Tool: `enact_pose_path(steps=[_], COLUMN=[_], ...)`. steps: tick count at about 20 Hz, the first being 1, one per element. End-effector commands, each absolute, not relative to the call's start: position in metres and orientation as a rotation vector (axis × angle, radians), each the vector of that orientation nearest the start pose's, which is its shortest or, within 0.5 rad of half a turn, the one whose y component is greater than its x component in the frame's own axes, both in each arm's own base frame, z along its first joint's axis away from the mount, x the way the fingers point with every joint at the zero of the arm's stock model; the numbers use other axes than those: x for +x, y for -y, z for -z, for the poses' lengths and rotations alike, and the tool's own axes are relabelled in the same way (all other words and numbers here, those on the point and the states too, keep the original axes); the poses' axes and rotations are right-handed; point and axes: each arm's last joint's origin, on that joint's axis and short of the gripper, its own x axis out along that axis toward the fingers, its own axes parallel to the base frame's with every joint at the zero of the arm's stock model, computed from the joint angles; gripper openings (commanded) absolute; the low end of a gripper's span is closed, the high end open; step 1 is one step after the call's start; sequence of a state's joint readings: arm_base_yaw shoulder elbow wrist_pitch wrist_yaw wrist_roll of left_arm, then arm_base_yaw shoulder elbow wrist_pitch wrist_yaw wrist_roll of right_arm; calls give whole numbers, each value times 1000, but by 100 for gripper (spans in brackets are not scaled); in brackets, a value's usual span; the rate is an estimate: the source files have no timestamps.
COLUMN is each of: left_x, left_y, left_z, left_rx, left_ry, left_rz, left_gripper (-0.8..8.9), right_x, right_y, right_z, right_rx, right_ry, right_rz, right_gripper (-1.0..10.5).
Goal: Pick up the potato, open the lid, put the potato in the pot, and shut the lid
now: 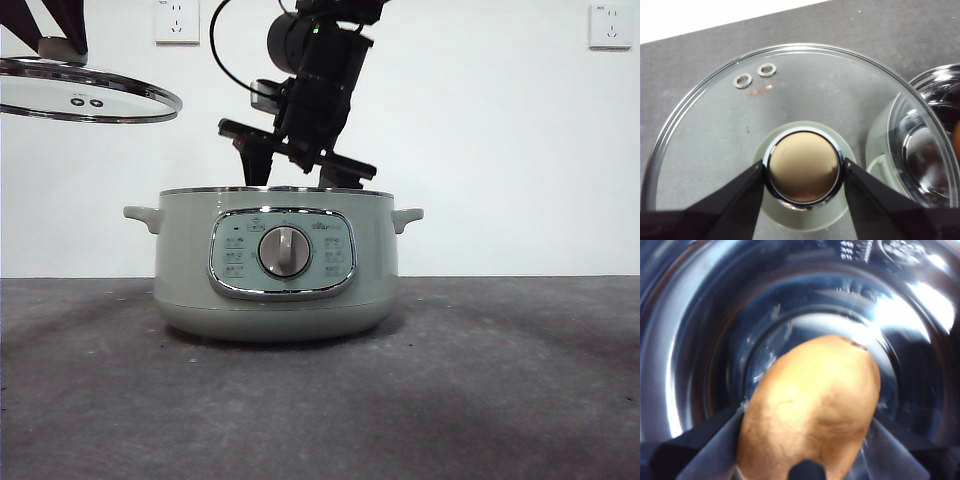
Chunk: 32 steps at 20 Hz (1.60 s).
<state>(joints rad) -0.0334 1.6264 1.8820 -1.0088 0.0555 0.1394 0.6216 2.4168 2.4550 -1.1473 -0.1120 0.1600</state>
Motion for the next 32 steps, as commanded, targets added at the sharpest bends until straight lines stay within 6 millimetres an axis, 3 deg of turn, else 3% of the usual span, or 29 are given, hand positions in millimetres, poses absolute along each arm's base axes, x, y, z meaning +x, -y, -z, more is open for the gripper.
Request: enact_pose_path(steps=[1, 6, 9, 10, 12, 13, 16, 19, 24, 29, 32], left_x=[325, 325, 325, 325, 327, 328, 333, 340, 340, 338, 335], left_y=[11, 11, 11, 11, 11, 11, 12, 13, 20, 48, 71], left_z=[-430, -430, -429, -429, -427, -426, -421, -414, -412, -410, -410], left_rx=[138, 138, 138, 138, 141, 141, 140, 120, 125, 135, 147], left_ry=[-683, -683, -688, -689, -694, -699, -719, -739, -749, -754, -754], left_rz=[139, 139, 140, 139, 142, 142, 144, 191, 213, 283, 341], left_gripper=[-9, -9, -9, -9, -9, -9, -9, -9, -9, -9, -9], right_x=[412, 414, 413, 412, 412, 412, 408, 398, 367, 315, 277], right_y=[-299, -301, -303, -303, -304, -303, -304, -303, -297, -252, -219], right_z=[-252, -234, -233, -233, -233, -233, -238, -271, -349, -422, -433], right_rx=[-156, -173, -180, -180, -183, -185, -189, -201, -154, -201, -266], right_ry=[-1131, -1189, -1195, -1194, -1193, -1196, -1208, -1186, -1020, -896, -922], right_rz=[-571, -559, -563, -565, -566, -567, -567, -588, -617, -584, -511], right_gripper=[-8, -2, 15, 174, 782, 858, 854, 854, 846, 846, 846])
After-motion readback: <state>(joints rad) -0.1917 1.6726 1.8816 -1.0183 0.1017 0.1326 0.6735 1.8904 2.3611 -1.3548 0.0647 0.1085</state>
